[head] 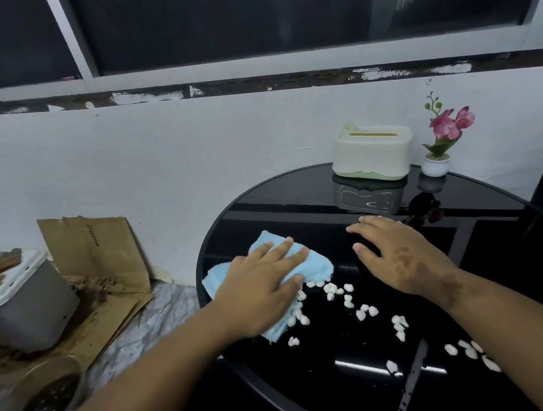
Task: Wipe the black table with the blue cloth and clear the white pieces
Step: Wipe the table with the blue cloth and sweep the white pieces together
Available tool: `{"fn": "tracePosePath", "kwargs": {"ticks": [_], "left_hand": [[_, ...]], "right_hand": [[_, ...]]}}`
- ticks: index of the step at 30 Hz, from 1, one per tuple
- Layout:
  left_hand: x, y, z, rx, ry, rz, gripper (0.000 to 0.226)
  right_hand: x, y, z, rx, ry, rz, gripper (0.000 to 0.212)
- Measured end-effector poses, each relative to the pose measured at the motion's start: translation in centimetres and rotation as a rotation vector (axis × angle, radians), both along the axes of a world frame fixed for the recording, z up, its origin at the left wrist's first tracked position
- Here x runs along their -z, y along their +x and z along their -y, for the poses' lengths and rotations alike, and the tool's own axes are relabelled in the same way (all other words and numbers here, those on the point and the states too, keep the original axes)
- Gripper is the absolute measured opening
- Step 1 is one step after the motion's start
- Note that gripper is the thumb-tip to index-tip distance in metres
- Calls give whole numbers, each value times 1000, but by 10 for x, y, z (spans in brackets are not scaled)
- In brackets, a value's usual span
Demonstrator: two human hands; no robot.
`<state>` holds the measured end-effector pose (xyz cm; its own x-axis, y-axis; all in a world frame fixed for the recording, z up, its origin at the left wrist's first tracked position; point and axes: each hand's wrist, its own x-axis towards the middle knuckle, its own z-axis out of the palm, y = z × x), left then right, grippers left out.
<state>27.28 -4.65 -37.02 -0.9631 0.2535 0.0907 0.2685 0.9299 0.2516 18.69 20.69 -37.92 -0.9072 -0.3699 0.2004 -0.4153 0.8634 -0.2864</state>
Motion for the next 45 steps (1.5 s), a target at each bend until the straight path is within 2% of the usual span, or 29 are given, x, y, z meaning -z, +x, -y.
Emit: {"fn": "tracePosePath", "kwargs": {"ticks": [6,10,15,22,26,35,41,45], "left_hand": [[2,16,-17,-92,8,-13,51],[1,-6,-5,-130,57,-19,49],[2,-53,13,-164,19,-43,48],[-2,-93,10,-81,-94,-66,48],[1,-76,12,7,-116,-100,50],[-1,-13,3,163,-154,-57,52],[0,18,-13,144,-137,-73,52],[0,39,-40,16,-137,-107,54]], "right_hand": [[1,-2,0,-6,7,13,46],[1,-3,0,0,10,10,46],[1,-4,0,3,1,23,46],[-1,-3,1,6,5,20,45],[-1,-1,1,4,5,17,44],[-4,1,2,0,9,15,45],[-4,1,1,-5,5,14,44],[-2,-2,0,-3,-8,25,45]]}}
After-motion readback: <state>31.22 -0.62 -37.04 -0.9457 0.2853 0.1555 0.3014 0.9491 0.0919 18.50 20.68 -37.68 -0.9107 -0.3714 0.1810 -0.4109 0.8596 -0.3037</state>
